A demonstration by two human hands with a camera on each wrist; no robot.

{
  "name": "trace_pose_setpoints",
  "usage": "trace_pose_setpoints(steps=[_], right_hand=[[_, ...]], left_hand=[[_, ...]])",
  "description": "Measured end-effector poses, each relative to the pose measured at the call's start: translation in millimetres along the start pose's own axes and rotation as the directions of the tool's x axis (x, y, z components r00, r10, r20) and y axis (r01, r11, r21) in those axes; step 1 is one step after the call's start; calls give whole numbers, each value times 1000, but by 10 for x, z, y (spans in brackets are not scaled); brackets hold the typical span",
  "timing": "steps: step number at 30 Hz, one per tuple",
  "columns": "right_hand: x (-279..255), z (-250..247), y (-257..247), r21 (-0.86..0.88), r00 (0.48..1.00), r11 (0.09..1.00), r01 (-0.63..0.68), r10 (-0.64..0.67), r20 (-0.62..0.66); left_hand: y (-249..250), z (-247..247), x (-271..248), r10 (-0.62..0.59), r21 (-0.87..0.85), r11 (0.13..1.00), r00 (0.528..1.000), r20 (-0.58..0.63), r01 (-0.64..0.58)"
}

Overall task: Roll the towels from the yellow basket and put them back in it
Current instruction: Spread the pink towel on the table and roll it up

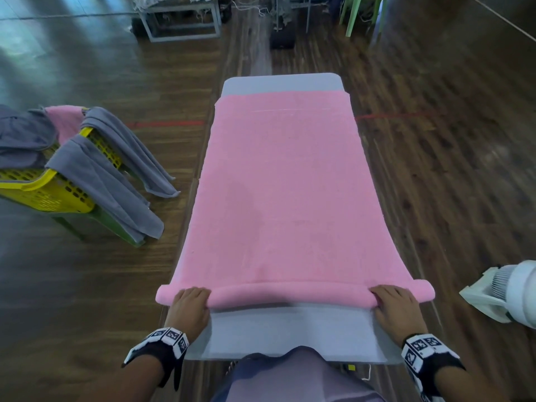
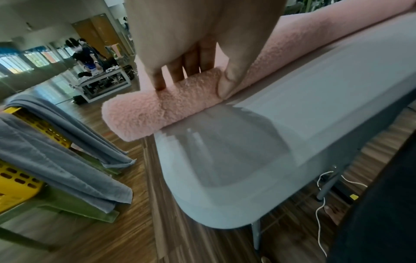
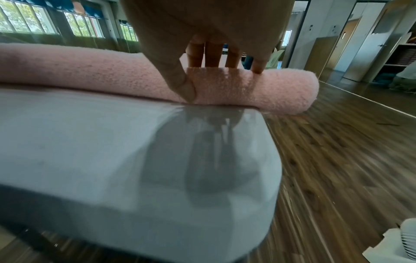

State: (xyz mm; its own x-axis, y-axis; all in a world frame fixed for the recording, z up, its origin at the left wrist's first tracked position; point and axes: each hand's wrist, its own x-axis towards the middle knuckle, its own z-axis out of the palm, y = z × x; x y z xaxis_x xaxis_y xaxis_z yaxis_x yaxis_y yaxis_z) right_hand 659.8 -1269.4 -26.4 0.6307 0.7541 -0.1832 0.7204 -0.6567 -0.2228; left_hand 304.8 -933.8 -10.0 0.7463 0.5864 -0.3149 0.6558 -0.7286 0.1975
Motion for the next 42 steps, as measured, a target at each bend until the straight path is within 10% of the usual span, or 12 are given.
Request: trace_pose_setpoints(steps=[6,15,19,42], right_hand=[[374,-204,-60,-51,997,996,-68,66,-47],[296,-216,-120,-189,986,980,-62,90,139],[482,-345,-177,-85,993,991,-108,112,45],[285,-194,-125,-187,990,979,-80,101,101]], left_hand=[[54,-178,236,-27,32,999,982,-186,33],[74,-138,99,-4,11,1000,999,-33,4],[34,-165,284,-13,38,999,985,-174,20],[51,-210,278,35,201,979,999,28,-40]])
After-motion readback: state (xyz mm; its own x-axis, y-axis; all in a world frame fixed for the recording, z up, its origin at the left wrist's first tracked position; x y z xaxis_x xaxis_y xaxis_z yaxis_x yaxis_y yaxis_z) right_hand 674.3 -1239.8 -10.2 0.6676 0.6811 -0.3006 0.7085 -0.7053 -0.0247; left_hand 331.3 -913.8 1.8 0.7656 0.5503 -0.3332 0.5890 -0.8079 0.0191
